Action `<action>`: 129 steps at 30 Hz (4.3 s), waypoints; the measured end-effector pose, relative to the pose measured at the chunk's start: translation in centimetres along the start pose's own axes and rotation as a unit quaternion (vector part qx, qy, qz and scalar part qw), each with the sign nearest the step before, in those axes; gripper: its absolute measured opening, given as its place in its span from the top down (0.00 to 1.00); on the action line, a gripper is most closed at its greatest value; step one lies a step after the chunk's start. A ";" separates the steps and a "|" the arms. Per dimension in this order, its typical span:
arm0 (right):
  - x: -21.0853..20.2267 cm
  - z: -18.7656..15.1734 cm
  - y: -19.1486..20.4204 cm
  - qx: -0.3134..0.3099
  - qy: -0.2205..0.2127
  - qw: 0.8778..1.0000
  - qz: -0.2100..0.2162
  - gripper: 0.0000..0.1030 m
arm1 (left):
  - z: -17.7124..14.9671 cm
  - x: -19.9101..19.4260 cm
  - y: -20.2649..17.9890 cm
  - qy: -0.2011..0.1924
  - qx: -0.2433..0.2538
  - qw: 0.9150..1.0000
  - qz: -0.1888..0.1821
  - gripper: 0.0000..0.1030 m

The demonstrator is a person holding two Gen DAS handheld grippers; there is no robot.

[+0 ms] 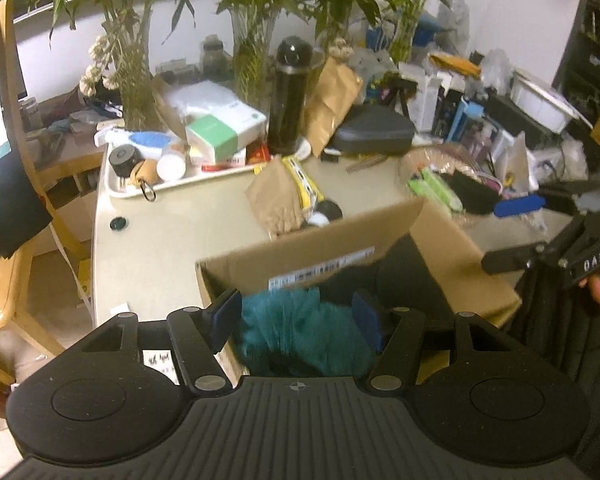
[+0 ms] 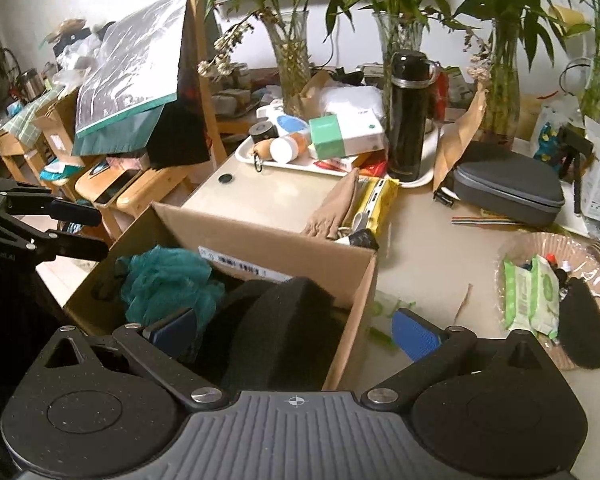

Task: Organize soft objects
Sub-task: 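Withdraw both open tools from the box toward the table, then move the left tool to the tan burlap pouch and close on it, then lift the burlap pouch with the left tool while the right tool hovers over black rolled bags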

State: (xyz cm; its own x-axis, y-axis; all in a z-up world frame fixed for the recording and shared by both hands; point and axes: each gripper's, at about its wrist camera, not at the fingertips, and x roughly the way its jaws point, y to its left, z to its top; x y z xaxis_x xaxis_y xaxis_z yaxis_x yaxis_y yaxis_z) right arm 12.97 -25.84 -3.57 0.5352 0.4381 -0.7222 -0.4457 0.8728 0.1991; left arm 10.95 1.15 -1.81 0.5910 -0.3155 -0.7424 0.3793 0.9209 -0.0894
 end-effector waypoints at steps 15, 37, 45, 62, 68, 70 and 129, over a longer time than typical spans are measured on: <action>-1.3 3.1 -2.8 0.049 -0.039 0.998 -0.018 0.00 | 6.8 2.7 -0.7 -0.048 0.041 0.998 -0.011 0.42; 5.1 4.7 -8.8 0.094 -0.085 0.990 -0.065 0.00 | 8.3 11.0 4.9 -0.014 -0.044 0.998 -0.051 0.42; 7.5 5.4 -10.1 0.101 -0.101 0.987 -0.078 0.00 | 9.4 13.8 5.9 0.006 -0.032 0.999 -0.038 0.42; 8.7 5.4 -12.0 0.134 -0.081 0.981 -0.112 0.00 | 13.1 23.5 3.0 0.097 -0.038 0.994 -0.020 0.42; 8.6 5.2 -12.9 0.152 -0.078 0.980 -0.099 0.00 | 13.9 25.8 1.9 0.106 -0.056 0.993 -0.004 0.42; 8.4 5.1 -13.2 0.161 -0.079 0.979 -0.098 0.00 | 14.0 26.7 1.7 0.112 -0.062 0.992 0.002 0.42; 14.3 7.1 -12.7 0.102 -0.017 0.994 -0.037 0.00 | 11.1 7.0 5.3 -0.107 -0.076 0.990 -0.045 0.97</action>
State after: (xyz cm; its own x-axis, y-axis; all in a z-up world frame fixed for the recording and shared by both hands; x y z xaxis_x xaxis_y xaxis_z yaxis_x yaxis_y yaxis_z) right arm 31.33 -29.14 -11.72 0.5867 0.3749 -0.7178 -0.2513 0.9269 0.2788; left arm 24.96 1.31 -0.13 0.7027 -0.4247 -0.5708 0.3358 0.9053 -0.2601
